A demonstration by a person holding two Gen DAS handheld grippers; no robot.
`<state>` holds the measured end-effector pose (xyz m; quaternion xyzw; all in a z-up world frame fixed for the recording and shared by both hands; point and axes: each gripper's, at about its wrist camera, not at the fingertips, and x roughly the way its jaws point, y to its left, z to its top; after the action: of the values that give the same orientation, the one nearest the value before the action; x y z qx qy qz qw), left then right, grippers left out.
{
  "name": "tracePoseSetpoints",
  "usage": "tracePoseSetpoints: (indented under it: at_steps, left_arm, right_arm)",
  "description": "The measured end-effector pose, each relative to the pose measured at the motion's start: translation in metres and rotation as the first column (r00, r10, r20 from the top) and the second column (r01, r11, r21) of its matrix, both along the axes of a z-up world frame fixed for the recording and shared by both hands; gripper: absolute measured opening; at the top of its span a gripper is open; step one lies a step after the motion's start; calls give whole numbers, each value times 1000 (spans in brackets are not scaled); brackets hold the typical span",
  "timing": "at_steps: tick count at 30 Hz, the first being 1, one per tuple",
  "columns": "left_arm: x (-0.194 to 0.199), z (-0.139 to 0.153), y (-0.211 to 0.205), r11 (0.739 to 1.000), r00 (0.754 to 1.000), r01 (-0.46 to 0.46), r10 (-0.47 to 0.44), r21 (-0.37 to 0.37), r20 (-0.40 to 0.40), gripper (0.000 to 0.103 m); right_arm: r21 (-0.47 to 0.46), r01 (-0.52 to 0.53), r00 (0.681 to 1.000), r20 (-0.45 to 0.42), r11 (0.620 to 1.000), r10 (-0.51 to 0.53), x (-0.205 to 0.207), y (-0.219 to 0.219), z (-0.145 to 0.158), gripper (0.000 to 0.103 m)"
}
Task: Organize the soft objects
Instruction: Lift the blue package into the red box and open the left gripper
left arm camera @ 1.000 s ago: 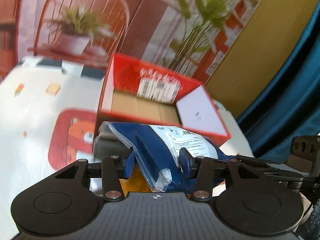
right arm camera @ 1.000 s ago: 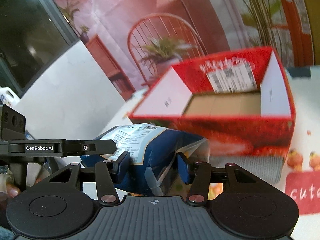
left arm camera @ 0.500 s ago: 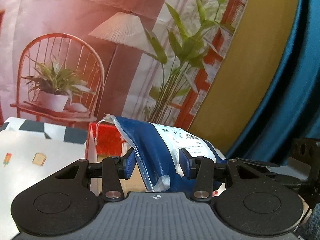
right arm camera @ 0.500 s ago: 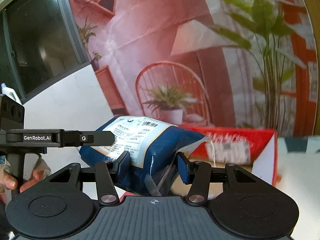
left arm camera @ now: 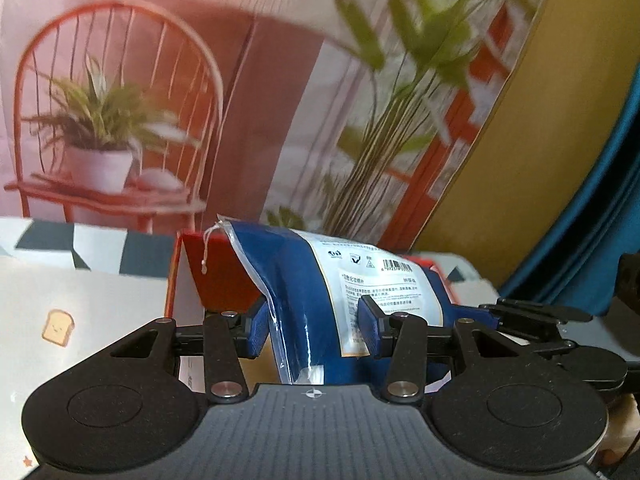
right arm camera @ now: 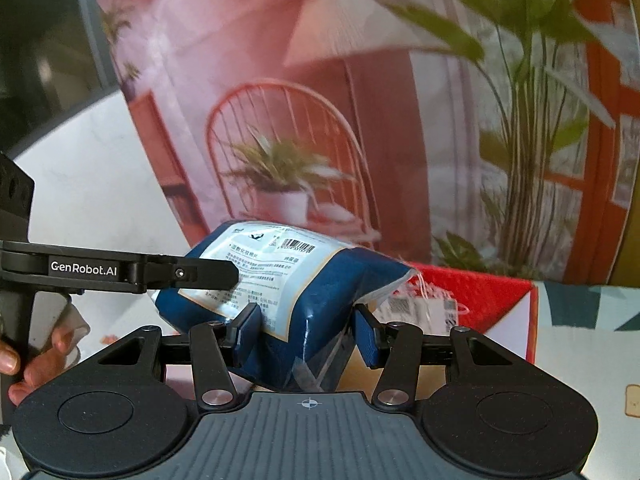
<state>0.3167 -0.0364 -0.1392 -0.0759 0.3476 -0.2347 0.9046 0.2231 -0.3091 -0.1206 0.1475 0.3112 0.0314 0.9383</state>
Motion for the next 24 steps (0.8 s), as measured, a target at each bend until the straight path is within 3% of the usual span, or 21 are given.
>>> tracePoseSetpoints:
  at_steps: [6,18,24]
  left_arm:
    - [28,-24,-1,998,994,32,-26,55,-105,49]
    - [49,-53,-12,990,979,75,-51,116,-196,49]
    - [52,-58,-17,979,972,98,-55,181,-227,61]
  right_arm:
    - [22,-2,993,-119,1000,4,24,-7,-31,47]
    - [43,19,967,-253,999,-8,44,-15,-61,47]
    - [21,30,954,-300,999,-22,44,-12,-65,47]
